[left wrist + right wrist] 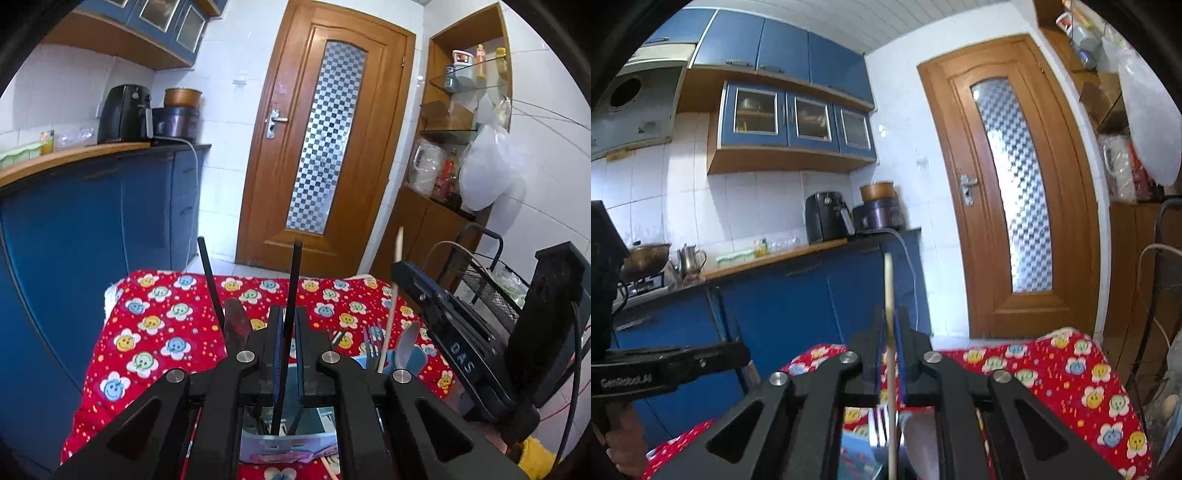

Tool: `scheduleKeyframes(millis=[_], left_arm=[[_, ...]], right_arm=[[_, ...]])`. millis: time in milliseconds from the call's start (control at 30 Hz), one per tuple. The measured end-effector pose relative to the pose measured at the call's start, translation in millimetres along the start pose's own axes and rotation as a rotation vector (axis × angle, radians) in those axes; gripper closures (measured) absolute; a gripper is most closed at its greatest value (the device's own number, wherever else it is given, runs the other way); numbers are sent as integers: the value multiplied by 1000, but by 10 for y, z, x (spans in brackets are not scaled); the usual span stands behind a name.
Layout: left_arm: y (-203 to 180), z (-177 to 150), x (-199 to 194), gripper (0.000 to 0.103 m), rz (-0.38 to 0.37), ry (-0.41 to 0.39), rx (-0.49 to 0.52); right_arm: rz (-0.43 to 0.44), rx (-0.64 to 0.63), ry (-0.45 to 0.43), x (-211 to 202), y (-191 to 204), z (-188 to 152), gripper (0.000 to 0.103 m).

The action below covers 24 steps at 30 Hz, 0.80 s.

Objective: Organize utensils
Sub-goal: 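Open the left tool to release its chopstick while the right lowers its chopstick into the caddy, then grasp the wooden fork on the cloth with the left tool while the right reaches for a chopstick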

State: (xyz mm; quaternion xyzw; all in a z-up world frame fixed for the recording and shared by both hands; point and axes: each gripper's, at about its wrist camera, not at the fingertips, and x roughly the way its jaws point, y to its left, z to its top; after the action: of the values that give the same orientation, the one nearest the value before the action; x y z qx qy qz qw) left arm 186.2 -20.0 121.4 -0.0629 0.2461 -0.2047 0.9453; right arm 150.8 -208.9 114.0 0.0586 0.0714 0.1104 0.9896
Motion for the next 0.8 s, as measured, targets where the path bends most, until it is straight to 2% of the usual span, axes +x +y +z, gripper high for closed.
scheduleKeyframes(millis=[33,67,167,367,633,800], left_arm=[[5,1,-12,96,-6,4,-8],[7,0,-24,91,-11,7,-14],[-9,0,-89,85,-16,12,-16],[-72,-35,-307,80,-10,12,4],[-90,-162,-621,79,3,43,2],[-100,-332,-769,79,0,91,-9]], right_arm=[[0,5,8,-20,1,-4,76],[1,7,11,-45,-2,-2,74],[5,16,17,-142,13,31,74],[7,61,45,-403,29,119,72],[2,99,110,-806,124,111,72],[-3,123,176,-1028,178,32,72]])
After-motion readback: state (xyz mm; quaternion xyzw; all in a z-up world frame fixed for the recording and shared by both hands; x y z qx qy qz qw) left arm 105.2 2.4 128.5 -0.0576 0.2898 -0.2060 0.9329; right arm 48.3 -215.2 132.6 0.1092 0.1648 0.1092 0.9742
